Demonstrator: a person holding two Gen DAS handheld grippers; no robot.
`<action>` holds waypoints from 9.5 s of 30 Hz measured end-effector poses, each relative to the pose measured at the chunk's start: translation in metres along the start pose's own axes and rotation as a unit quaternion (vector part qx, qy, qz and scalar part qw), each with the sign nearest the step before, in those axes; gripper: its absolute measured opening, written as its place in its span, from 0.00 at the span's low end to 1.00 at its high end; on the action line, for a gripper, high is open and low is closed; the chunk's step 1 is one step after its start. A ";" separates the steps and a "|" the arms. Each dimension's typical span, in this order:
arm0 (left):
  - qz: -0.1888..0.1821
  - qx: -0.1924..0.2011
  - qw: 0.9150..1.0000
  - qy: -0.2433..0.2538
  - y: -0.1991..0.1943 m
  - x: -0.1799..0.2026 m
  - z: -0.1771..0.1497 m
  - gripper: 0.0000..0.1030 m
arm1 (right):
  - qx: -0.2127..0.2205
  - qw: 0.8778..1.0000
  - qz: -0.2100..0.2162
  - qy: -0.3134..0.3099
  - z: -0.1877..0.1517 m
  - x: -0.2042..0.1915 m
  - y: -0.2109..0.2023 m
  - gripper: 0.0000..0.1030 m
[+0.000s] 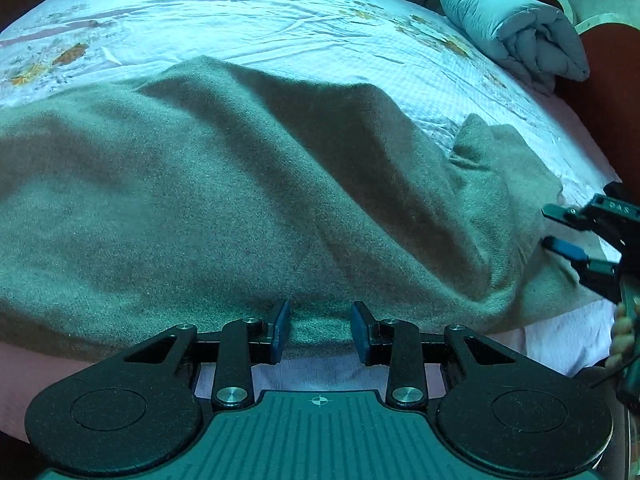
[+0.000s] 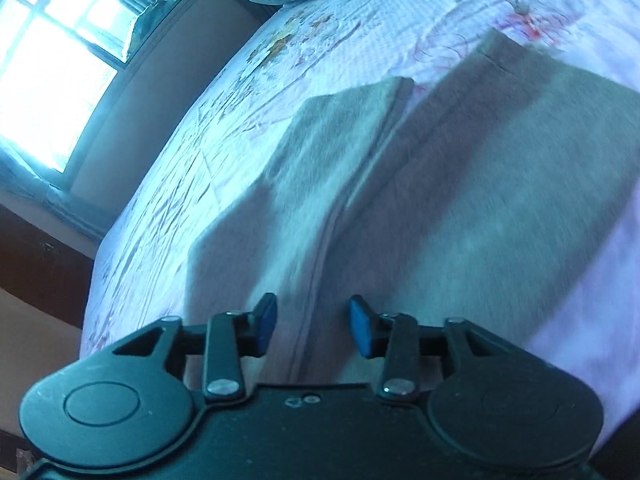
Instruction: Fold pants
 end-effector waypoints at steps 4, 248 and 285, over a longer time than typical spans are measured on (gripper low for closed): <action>0.003 -0.001 1.000 0.001 0.004 0.004 0.004 0.34 | -0.006 1.000 0.014 -0.016 0.001 -0.009 0.003 0.00; -0.049 -0.003 0.988 0.143 0.037 0.178 0.030 0.50 | 0.110 0.987 -0.031 0.112 0.092 0.147 -0.095 0.08; 0.185 0.041 0.980 -0.052 0.007 -0.233 0.092 0.50 | -0.223 0.904 0.117 -0.345 -0.171 -0.261 0.131 0.20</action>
Point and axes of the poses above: each gripper's, at about its wrist camera, not at the fingertips, and y roughly the way its jaws point, x to its right, z to its top, the point moved 8 cm from there along y, roughly the way its jaws point, and after that the axes turned 10 degrees about y, right-handed, at the moved point
